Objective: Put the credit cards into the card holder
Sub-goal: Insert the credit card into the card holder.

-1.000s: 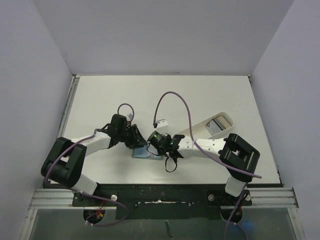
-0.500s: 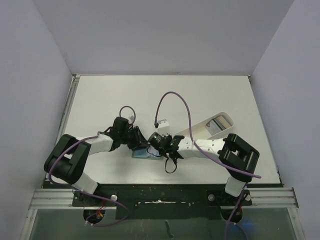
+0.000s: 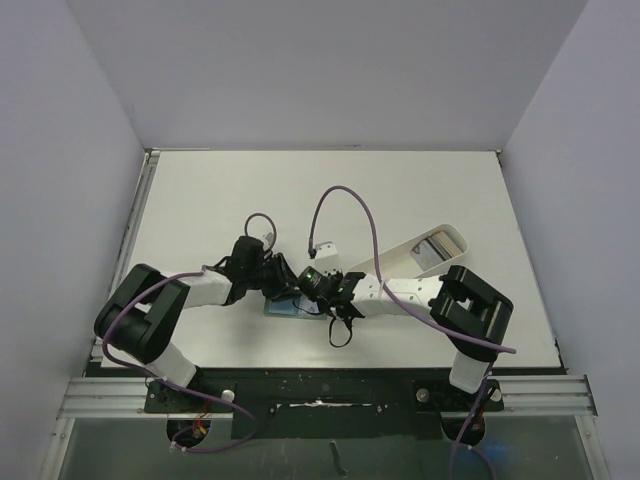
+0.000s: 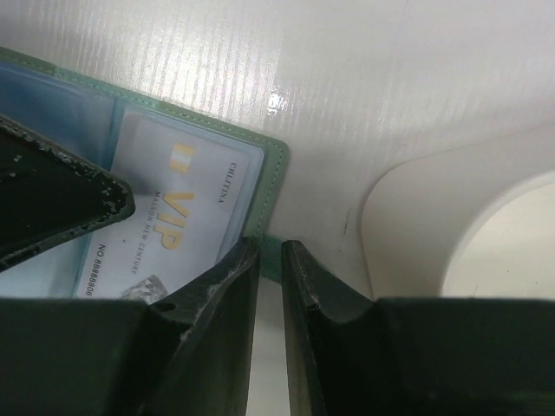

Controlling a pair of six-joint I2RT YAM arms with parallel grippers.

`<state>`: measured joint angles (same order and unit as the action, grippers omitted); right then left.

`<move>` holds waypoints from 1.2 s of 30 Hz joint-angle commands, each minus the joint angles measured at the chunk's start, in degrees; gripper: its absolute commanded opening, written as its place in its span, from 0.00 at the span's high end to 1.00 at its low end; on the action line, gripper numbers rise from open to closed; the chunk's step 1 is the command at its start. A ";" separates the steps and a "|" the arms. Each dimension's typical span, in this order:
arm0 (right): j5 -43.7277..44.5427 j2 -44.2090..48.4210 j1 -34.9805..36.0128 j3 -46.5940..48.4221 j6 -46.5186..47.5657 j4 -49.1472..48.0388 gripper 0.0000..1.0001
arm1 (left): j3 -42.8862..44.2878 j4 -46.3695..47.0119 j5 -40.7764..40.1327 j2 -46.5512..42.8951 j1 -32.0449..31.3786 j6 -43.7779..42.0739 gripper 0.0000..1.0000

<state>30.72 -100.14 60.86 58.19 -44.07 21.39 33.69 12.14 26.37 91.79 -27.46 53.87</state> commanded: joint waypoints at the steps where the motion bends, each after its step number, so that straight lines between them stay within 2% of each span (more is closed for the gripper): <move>1: 2.59 0.11 0.48 -0.12 -1.10 -2.26 0.81 | 0.05 4.46 -0.15 1.09 -1.59 1.61 0.70; 12: 3.16 0.33 0.67 -0.24 -1.08 -2.07 0.82 | 0.94 3.30 -1.80 -0.36 -2.33 2.62 0.70; 16: 3.62 3.48 1.17 -0.74 -0.09 -2.11 0.81 | 0.67 0.53 -4.68 -3.87 -2.17 2.35 0.70; 23: 0.23 10.79 1.18 -0.95 4.74 -1.58 0.74 | 2.77 -5.70 -7.91 -8.19 -1.50 -0.14 0.69; 31: 0.17 18.31 -1.75 -0.41 8.44 3.20 0.62 | 3.73 -10.15 -7.63 -10.75 -0.28 -3.81 0.61; 36: 0.24 22.34 -8.77 -1.09 11.78 8.30 0.53 | 7.95 -14.72 -5.75 -11.63 0.97 -8.87 0.47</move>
<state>29.74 -81.80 57.19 56.82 -35.99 25.19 35.83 0.30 19.29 82.43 -27.55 50.33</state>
